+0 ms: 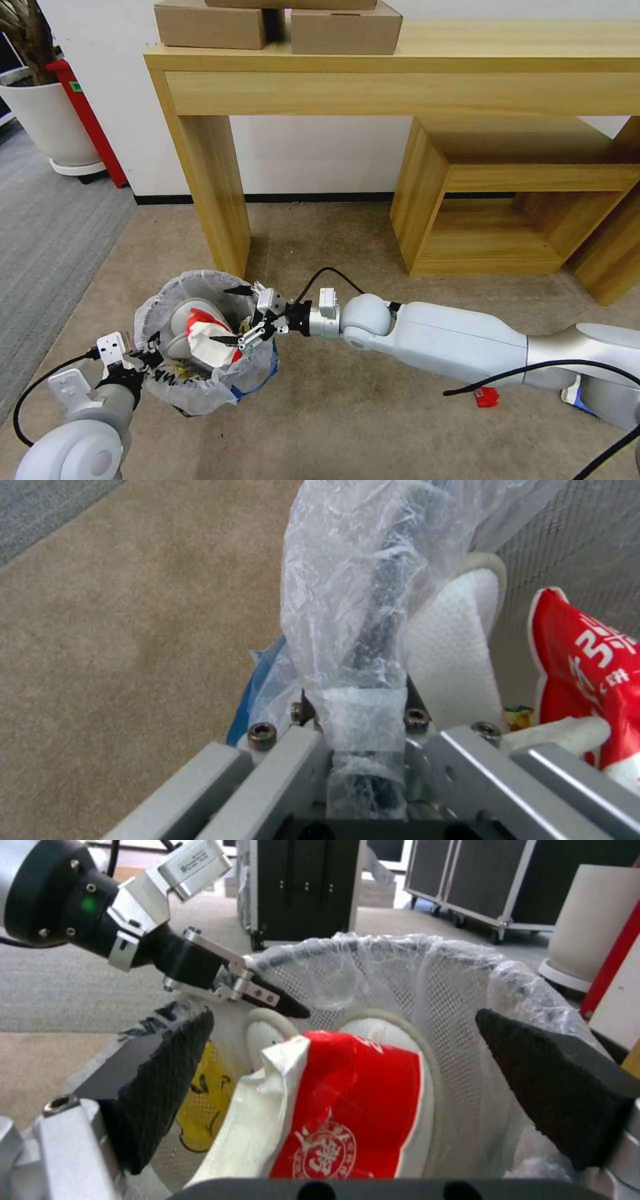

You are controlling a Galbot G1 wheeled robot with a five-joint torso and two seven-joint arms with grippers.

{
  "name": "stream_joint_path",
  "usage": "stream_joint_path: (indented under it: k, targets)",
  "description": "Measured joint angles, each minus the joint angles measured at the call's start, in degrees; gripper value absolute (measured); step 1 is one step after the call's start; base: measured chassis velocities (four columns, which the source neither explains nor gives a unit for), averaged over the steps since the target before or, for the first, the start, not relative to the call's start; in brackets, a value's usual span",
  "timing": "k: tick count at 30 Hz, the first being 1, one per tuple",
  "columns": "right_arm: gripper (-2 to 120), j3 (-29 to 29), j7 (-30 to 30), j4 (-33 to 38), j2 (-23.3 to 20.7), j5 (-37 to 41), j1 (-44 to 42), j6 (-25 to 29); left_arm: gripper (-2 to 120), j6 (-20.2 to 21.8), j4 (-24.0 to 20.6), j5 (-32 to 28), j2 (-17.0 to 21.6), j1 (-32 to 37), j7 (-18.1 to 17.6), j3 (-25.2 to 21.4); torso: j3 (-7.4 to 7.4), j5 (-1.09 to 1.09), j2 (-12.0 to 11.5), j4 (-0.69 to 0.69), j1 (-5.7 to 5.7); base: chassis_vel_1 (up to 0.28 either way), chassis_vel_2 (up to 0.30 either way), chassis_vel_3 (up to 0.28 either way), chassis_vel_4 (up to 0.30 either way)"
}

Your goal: Pick up the trash bin and place the garbage on the floor into it.

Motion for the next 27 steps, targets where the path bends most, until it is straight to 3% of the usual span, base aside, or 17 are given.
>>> stream_joint_path:
  k: [6, 10, 12, 13, 15, 18, 19, 22, 24, 26, 27]
  targets:
    - [100, 2.52, -0.37, 2.4, -1.37, 2.99, -0.78, 1.32, 1, 0.0, 0.64, -0.02, 0.57, -0.22, 0.01, -0.19, 0.0, 0.0, 0.0, 0.0, 0.0, 0.0, 0.0, 0.0, 0.0]
    - [100, 10.82, 1.69, 6.23, -4.79, 3.9, -3.62, 0.59, 1, 0.41, 1.45, 0.05, 1.65, -0.38, 0.06, -0.53, 0.0, 0.0, 0.0, 0.0, 0.0, 0.0, 0.0, 0.0, 0.0]
    - [100, 11.04, 1.77, 6.3, -4.88, 3.91, -3.69, 0.56, 1, 0.44, 1.46, 0.05, 1.68, -0.39, 0.06, -0.54, 0.0, 0.0, 0.0, 0.0, 0.0, 0.0, 0.0, 0.0, 0.0]
    - [100, 14.78, 3.39, 7.23, -6.4, 3.96, -4.91, -0.09, 1, 1.04, 1.59, 0.09, 2.12, -0.4, 0.45, -0.83, 0.0, 0.0, 0.0, -0.02, 0.0, 0.0, 0.0, 0.0, 0.0]
    - [100, 16.53, 4.07, 7.7, -7.04, 3.68, -5.69, -0.49, 1, 1.22, 1.63, 0.08, 2.38, -0.35, 0.85, -0.9, 0.0, 0.0, 0.0, 0.01, 0.0, 0.0, 0.0, 0.0, 0.0]
    - [100, 27.69, 8.07, 9.81, -11.18, 1.84, -12.63, -2.12, 1, 1.41, 2.02, 0.19, 3.23, -0.12, 1.6, -1.12, -0.01, 0.0, 0.0, 0.0, 0.0, 0.0, 0.0, 0.0, 0.0]
    - [100, 27.69, 8.07, 9.81, -11.18, 1.84, -12.63, -2.12, 1, 1.41, 2.02, 0.19, 3.23, -0.12, 1.6, -1.12, -0.01, 0.0, 0.0, 0.0, 0.0, 0.0, 0.0, 0.0, 0.0]
    - [100, 38.34, 12.46, 12.31, -14.62, -0.26, -21.31, -3.74, 1, 1.05, 2.48, 0.67, 3.58, -0.17, 2.22, -1.05, 0.0, 0.02, 0.0, -0.02, 0.0, 0.0, 0.0, 0.0, 0.0]
    - [100, 40.97, 13.83, 12.94, -15.43, -0.9, -23.32, -4.02, 1, 0.94, 2.53, 0.75, 3.63, -0.18, 2.24, -1.01, -0.01, 0.02, 0.0, -0.02, 0.0, 0.0, 0.0, 0.0, 0.0]
    - [100, 49.7, 18.52, 15.03, -17.45, -3.34, -29.12, -6.02, 1, 0.71, 2.61, 0.8, 3.9, -0.15, 2.33, -0.95, -0.01, 0.03, 0.0, 0.0, 0.0, 0.0, 0.0, 0.0, 0.0]
    - [100, 49.7, 18.52, 15.03, -17.45, -3.34, -29.12, -6.02, 1, 0.71, 2.61, 0.8, 3.9, -0.15, 2.33, -0.95, -0.01, 0.03, 0.0, 0.0, 0.0, 0.0, 0.0, 0.0, 0.0]
